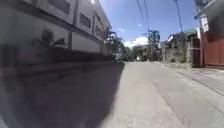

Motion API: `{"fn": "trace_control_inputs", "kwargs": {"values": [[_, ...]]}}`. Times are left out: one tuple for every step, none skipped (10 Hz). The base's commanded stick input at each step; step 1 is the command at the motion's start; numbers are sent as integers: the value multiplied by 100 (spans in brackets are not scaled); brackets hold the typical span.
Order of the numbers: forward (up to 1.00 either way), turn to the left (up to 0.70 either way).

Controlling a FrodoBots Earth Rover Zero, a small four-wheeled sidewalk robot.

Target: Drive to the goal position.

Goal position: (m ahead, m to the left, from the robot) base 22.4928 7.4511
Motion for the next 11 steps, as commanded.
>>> {"fn": "trace_control_inputs", "kwargs": {"values": [[100, 0], [100, 0], [100, 0], [100, 0], [100, 11], [100, 13], [100, 0], [100, 0], [100, 0], [100, 0], [100, 0]]}}
